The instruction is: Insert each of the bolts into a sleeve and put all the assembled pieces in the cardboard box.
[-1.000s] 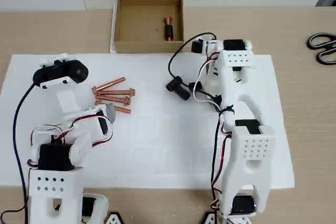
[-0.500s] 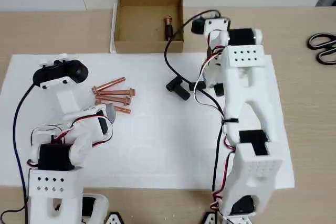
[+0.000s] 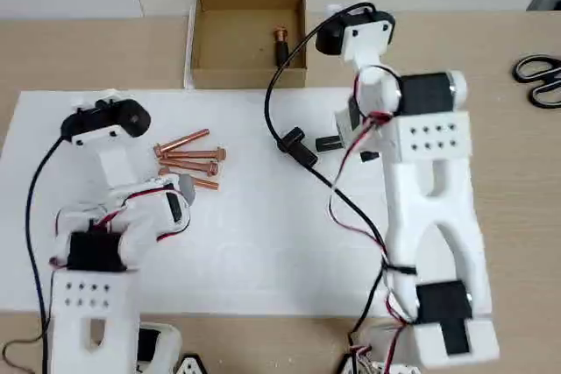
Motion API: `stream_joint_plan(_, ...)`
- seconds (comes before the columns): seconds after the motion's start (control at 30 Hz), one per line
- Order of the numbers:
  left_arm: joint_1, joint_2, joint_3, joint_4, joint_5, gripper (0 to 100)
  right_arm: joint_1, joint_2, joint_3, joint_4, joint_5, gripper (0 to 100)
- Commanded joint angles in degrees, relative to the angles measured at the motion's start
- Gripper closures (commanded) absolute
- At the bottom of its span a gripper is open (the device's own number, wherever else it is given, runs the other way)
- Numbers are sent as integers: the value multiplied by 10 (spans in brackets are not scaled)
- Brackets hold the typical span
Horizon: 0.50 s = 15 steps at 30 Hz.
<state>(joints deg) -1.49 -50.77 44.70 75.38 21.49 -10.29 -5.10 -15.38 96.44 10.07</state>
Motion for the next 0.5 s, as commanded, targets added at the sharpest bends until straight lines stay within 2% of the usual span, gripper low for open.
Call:
stream_joint_plan(0.0,-4,76,-83,38,0,830,-1,-43,11,2,-2,994)
stream_joint_plan(0.27,-4,327,-295,132,18,833,-1,-45,33,1,-4,994)
stream_joint_plan(0.47,-2,493,-385,142,62,833,-3,-44,33,1,-6,994)
